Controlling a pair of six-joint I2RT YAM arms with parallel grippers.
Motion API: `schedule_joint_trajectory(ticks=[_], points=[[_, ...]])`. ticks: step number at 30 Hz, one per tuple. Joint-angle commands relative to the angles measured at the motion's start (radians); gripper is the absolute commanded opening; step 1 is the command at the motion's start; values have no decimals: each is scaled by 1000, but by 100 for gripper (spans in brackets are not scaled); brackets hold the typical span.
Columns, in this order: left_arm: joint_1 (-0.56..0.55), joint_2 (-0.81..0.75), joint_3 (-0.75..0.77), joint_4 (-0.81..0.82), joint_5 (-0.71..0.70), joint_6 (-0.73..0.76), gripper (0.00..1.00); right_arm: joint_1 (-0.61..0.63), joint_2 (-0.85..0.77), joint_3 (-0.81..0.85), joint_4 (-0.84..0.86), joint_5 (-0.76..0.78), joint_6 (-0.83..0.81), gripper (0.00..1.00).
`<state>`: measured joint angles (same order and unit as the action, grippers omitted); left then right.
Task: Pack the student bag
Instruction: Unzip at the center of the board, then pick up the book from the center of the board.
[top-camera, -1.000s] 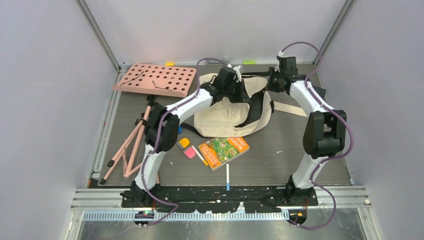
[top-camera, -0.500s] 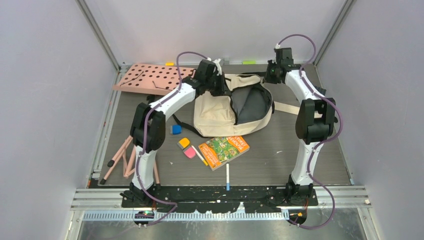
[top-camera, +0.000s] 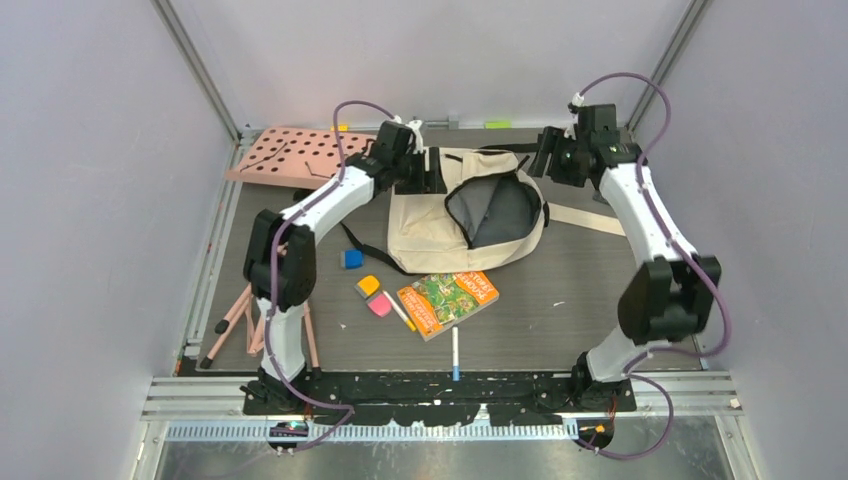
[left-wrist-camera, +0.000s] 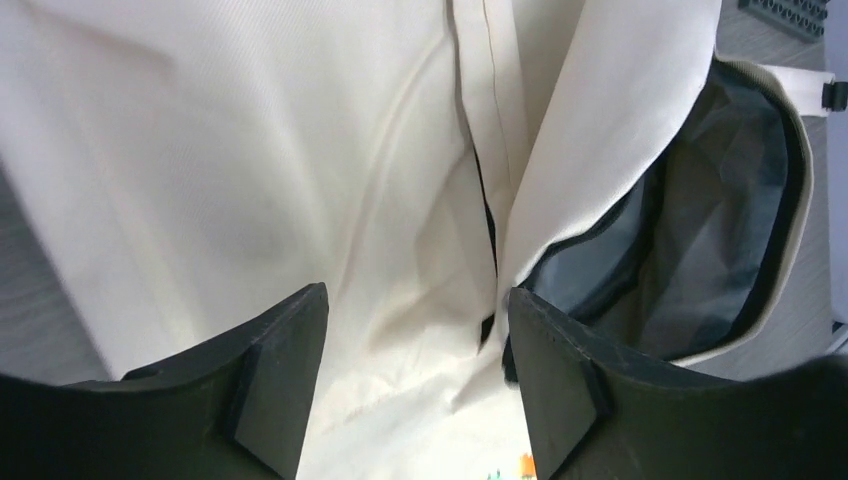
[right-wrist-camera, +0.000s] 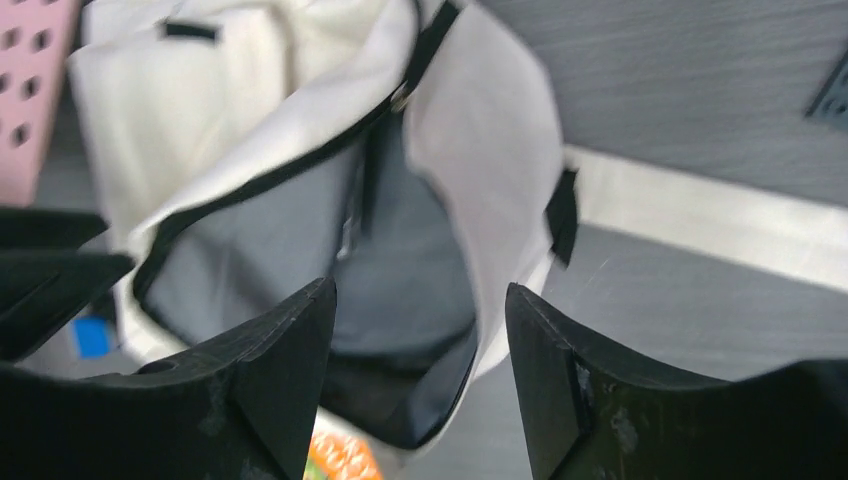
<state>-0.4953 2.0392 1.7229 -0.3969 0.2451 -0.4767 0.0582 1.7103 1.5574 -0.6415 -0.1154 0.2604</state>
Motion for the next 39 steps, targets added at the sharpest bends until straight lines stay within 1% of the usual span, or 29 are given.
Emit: schedule_joint_trajectory(ticks=[1, 2, 3, 4, 6, 9, 12, 15, 18, 23, 26, 29, 34, 39], points=[[-1, -263, -114, 3, -71, 47, 70, 35, -220, -145, -68, -160, 49, 69], [-6, -314, -163, 2, -88, 43, 71, 42, -274, -208, -69, -189, 54, 69], [-13, -372, -223, -2, -101, 38, 72, 60, -288, -240, -66, -236, 55, 69], [-20, -430, -290, -5, -110, 32, 72, 76, -317, -305, -64, -268, 51, 69], [-32, -541, -459, 2, -116, 8, 72, 145, -347, -392, -59, -300, 41, 69], [-51, -693, -652, 3, -90, -72, 73, 221, -362, -479, -41, -318, 32, 69], [-76, -772, -793, 17, -31, -123, 72, 272, -347, -558, 10, -348, 40, 69], [-83, -801, -878, 59, 24, -166, 72, 284, -306, -605, 51, -357, 49, 68], [-89, -777, -901, 50, 28, -190, 72, 285, -275, -644, 83, -344, 52, 68], [-109, -672, -876, -36, 34, -201, 71, 285, -220, -683, 139, -341, 61, 67], [-112, -631, -891, 5, 62, -223, 70, 285, -186, -681, 165, -357, 74, 67], [-111, -592, -888, 10, 69, -239, 69, 285, -160, -676, 190, -368, 82, 65], [-115, -569, -905, 63, 93, -266, 63, 285, -126, -672, 217, -379, 103, 62], [-115, -528, -906, 73, 110, -251, 61, 285, -106, -664, 224, -375, 105, 57]])
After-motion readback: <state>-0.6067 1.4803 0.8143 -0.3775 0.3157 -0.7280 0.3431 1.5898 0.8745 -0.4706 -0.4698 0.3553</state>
